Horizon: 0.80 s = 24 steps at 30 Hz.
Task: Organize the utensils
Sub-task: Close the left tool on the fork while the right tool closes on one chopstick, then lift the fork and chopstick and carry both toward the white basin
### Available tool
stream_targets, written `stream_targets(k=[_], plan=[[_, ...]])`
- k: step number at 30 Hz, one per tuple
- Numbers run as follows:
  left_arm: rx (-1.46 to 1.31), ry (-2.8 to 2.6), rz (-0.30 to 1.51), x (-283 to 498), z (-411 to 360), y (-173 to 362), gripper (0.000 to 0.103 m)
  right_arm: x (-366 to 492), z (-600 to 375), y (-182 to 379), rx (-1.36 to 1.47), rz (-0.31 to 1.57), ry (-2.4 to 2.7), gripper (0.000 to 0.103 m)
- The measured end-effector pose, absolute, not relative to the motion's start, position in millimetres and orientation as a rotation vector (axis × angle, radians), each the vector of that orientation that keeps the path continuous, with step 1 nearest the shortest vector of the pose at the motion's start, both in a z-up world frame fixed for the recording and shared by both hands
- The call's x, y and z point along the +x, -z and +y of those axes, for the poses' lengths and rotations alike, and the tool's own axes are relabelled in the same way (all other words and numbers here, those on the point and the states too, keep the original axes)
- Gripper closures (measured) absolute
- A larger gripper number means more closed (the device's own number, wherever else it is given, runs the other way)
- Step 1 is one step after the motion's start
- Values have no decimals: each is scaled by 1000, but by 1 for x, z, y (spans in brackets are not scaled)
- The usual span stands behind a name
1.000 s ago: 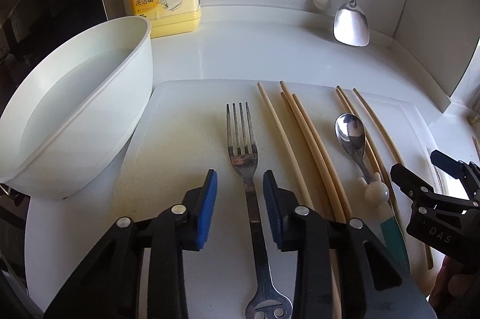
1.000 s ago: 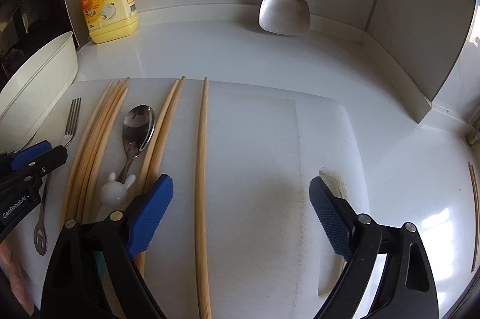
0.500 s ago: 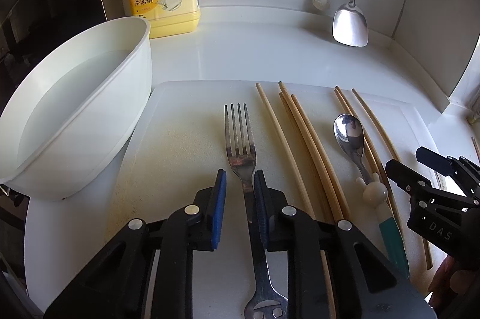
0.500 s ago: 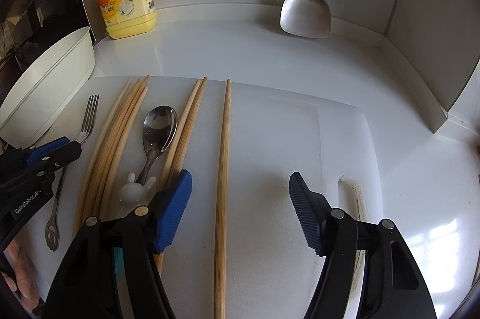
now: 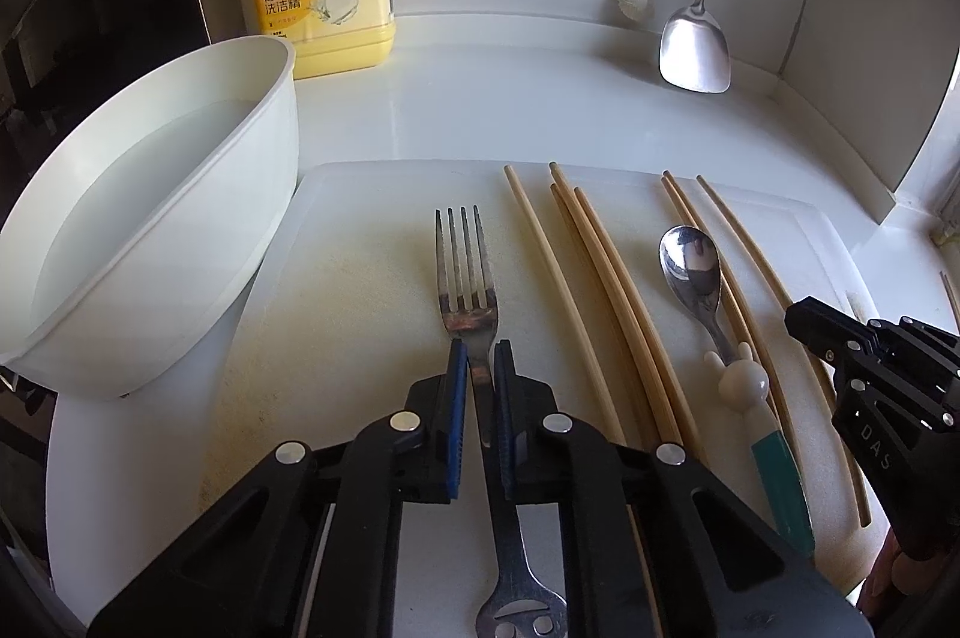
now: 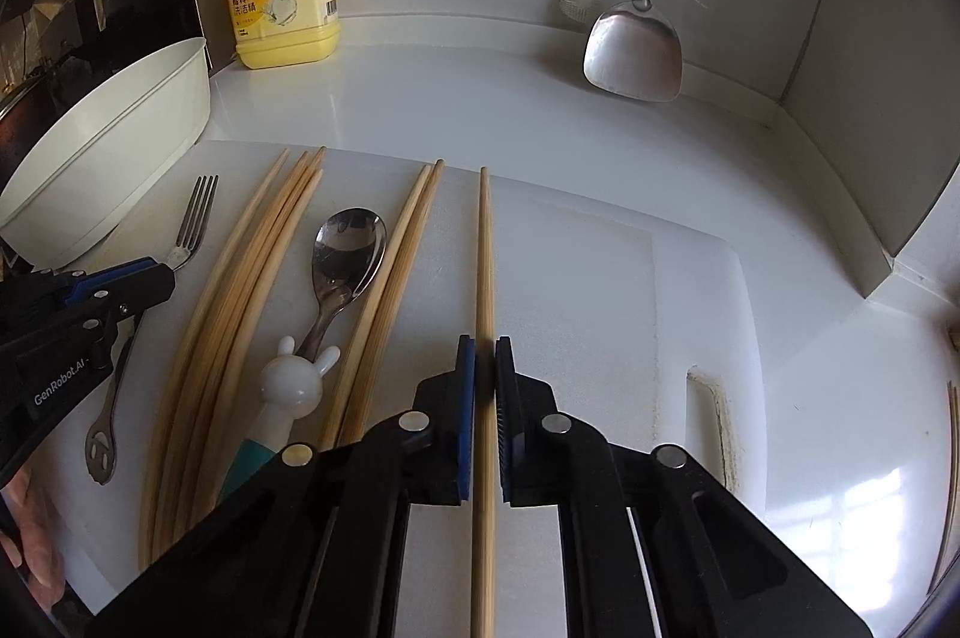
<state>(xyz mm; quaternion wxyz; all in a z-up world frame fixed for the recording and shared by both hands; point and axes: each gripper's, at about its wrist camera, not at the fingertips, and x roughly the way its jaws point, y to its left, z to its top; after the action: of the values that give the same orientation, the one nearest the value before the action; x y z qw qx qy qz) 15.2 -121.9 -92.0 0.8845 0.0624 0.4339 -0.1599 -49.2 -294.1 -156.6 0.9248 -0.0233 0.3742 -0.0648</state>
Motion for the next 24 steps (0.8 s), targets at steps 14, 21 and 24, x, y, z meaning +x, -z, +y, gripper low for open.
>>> stream_targets(k=[14,21,24], plan=[[62,386,900,9,-107,83,96,-61,-297,155,53,741,112,97],[12,404,886,7,-93,71,96,-68,-295,148,77,697,89,97],[-1,413,862,4,-88,65,96,-71,-292,145,78,674,77,97]])
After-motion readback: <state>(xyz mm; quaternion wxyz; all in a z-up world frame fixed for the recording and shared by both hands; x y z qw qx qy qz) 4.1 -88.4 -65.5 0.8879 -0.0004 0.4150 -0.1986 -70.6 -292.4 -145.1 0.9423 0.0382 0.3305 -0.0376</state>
